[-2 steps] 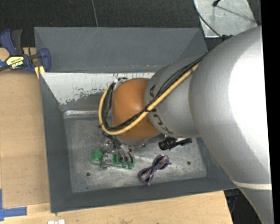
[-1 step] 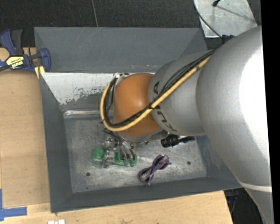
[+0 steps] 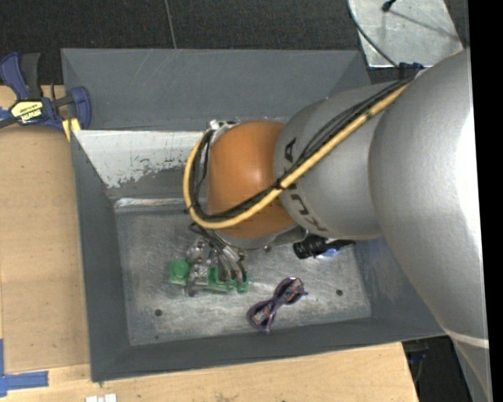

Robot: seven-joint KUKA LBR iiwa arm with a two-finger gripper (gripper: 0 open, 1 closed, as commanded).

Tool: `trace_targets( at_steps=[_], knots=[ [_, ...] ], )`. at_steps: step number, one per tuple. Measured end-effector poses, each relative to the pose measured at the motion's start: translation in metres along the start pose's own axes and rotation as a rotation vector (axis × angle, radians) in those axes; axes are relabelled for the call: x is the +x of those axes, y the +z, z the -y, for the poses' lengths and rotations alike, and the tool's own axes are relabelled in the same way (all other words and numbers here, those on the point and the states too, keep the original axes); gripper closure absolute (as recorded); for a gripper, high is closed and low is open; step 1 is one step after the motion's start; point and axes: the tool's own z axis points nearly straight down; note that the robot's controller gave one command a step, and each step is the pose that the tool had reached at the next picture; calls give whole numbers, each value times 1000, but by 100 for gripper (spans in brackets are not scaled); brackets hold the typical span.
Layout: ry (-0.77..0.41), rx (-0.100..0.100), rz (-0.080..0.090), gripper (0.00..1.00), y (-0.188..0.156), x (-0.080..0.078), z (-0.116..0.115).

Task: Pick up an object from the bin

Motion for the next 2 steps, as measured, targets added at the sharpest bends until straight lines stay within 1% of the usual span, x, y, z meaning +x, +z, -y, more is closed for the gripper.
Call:
trace_targets(
  at_steps=[1,2],
  knots=[
    [-1,-3,5,100,-20,-1,0],
    [-1,-4,8,100,-32,-2,-1]
  ],
)
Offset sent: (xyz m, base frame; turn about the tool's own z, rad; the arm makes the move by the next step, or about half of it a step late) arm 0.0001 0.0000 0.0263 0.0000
